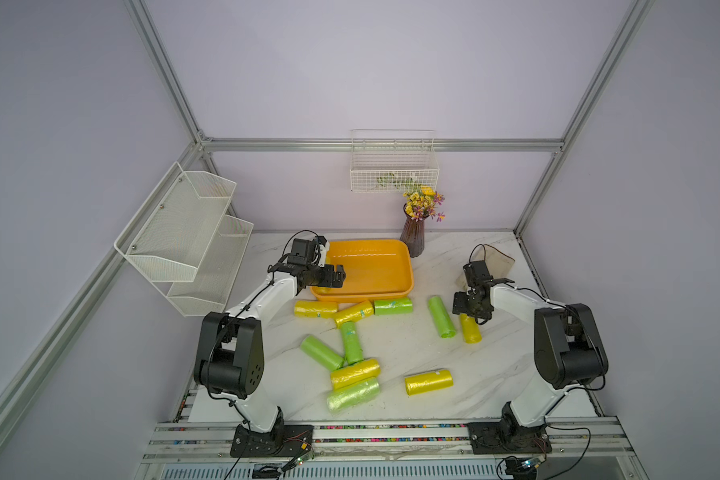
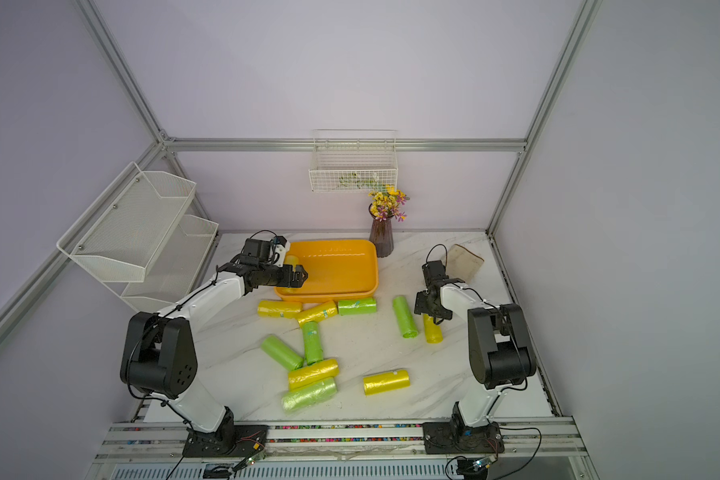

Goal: Put the roll of trash bags into the storage box
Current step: Move the roll of trash bags to the center of the board, then pick up the roll of trash bags from the center of the board.

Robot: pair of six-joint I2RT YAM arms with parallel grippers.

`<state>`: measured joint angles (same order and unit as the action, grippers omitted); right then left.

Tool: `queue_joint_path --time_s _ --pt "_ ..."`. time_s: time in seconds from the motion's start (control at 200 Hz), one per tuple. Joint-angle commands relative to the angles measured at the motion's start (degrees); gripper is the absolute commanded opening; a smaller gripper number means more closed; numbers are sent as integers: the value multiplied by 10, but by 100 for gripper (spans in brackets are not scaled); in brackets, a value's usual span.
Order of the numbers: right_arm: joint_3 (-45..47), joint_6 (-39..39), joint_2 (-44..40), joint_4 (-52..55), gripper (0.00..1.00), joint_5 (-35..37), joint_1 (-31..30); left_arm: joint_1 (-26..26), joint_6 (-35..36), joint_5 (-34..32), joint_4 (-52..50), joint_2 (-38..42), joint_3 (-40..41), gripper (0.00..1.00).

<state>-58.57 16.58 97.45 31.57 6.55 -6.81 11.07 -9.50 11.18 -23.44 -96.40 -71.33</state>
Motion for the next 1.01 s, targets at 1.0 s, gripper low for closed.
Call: queue_joint_path --time_s 1.0 --pt "-75 -31 -74 8 36 -220 0 4 -24 -44 21 53 33 100"
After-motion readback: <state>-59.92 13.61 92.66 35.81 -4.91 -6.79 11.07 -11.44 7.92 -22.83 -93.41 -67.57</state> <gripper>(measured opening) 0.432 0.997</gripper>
